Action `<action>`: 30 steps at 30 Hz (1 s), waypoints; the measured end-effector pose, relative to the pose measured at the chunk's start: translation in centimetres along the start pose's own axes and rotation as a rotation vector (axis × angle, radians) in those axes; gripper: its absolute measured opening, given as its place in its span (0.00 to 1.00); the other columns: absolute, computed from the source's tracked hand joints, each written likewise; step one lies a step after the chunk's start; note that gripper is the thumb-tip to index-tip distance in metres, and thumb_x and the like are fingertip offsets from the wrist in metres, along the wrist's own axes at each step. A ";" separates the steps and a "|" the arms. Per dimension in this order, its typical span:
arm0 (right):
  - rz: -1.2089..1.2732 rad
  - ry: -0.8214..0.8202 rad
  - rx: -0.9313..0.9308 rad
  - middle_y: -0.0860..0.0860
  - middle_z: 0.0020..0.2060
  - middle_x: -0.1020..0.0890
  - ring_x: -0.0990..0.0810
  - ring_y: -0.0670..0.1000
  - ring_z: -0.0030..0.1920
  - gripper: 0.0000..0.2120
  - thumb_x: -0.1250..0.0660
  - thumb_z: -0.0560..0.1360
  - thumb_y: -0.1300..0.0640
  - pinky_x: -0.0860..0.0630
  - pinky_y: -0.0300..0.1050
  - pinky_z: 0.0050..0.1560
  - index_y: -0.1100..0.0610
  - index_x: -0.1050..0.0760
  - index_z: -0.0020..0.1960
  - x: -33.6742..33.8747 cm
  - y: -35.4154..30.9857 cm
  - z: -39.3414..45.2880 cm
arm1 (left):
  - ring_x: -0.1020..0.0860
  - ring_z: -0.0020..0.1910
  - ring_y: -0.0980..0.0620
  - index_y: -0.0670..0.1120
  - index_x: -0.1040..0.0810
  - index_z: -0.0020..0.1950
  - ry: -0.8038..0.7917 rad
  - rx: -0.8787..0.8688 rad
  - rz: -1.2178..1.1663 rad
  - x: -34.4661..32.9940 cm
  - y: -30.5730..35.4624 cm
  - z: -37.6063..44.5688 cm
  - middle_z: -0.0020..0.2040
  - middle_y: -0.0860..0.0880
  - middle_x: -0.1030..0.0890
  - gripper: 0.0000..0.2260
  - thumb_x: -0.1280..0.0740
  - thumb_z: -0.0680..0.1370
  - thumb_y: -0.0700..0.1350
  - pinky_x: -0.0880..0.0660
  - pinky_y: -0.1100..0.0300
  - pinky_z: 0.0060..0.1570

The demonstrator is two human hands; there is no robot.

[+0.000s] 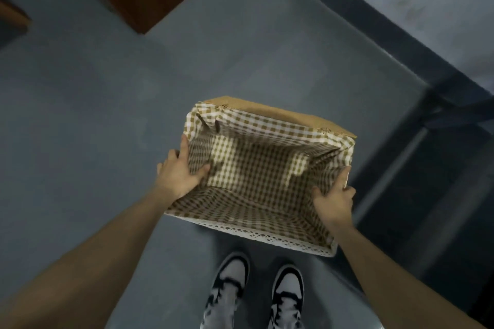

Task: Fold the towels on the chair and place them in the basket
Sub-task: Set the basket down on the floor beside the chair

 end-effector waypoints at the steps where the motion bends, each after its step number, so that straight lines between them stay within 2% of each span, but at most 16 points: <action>1: -0.015 -0.008 0.011 0.62 0.68 0.41 0.33 0.65 0.65 0.41 0.39 0.79 0.48 0.31 0.59 0.64 0.46 0.67 0.77 -0.5 0.1 -0.8 | 0.35 0.69 0.39 0.50 0.65 0.77 0.007 0.019 -0.011 -0.6 -1.5 -1.3 0.71 0.40 0.37 0.42 0.41 0.77 0.63 0.43 0.44 0.69; 8: -0.093 -0.070 0.114 0.61 0.70 0.43 0.35 0.66 0.67 0.41 0.39 0.80 0.49 0.33 0.58 0.66 0.44 0.68 0.76 -3.9 2.0 -5.4 | 0.34 0.67 0.38 0.48 0.65 0.77 0.032 0.055 -0.115 -5.0 -8.5 -8.8 0.70 0.39 0.37 0.43 0.39 0.77 0.62 0.40 0.44 0.68; 15: -0.190 -0.092 0.175 0.61 0.71 0.44 0.37 0.66 0.70 0.38 0.40 0.80 0.49 0.37 0.59 0.70 0.45 0.65 0.77 -6.2 5.2 -9.3 | 0.32 0.65 0.38 0.48 0.66 0.77 0.051 0.077 -0.217 -9.8 -12.8 -15.9 0.70 0.39 0.39 0.45 0.38 0.76 0.63 0.33 0.44 0.65; 23: -0.228 -0.158 0.251 0.57 0.71 0.45 0.38 0.63 0.70 0.40 0.39 0.80 0.52 0.38 0.57 0.71 0.44 0.68 0.77 -8.2 9.5 -12.6 | 0.31 0.64 0.37 0.46 0.67 0.77 0.055 0.144 -0.229 -15.5 -15.8 -22.6 0.69 0.37 0.38 0.47 0.37 0.75 0.62 0.32 0.44 0.64; 26: -0.318 -0.178 0.296 0.59 0.72 0.46 0.39 0.63 0.71 0.42 0.39 0.80 0.53 0.38 0.56 0.69 0.47 0.69 0.77 -8.4 10.7 -13.0 | 0.30 0.63 0.38 0.44 0.66 0.76 0.046 0.162 -0.163 -17.2 -15.9 -24.1 0.69 0.37 0.38 0.45 0.38 0.77 0.61 0.29 0.45 0.60; 28: -0.390 -0.186 0.331 0.61 0.72 0.44 0.37 0.64 0.69 0.40 0.39 0.80 0.53 0.35 0.57 0.67 0.50 0.67 0.77 -8.3 11.0 -13.4 | 0.32 0.64 0.38 0.42 0.62 0.77 0.102 0.185 -0.019 -16.7 -15.3 -24.9 0.68 0.37 0.36 0.41 0.40 0.78 0.60 0.32 0.46 0.61; 30: -0.483 -0.142 0.398 0.62 0.70 0.41 0.34 0.65 0.67 0.36 0.41 0.80 0.52 0.32 0.58 0.64 0.54 0.60 0.78 -7.6 10.6 -14.4 | 0.37 0.68 0.38 0.41 0.54 0.78 0.174 0.176 0.098 -15.4 -13.5 -25.9 0.70 0.37 0.38 0.36 0.42 0.79 0.58 0.38 0.46 0.66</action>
Point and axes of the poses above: each hand's wrist, its own z-axis towards the middle knuckle, its own x-axis out of the back of the hand, y = z × x, the point moved 10 cm from there along z, towards the middle knuckle
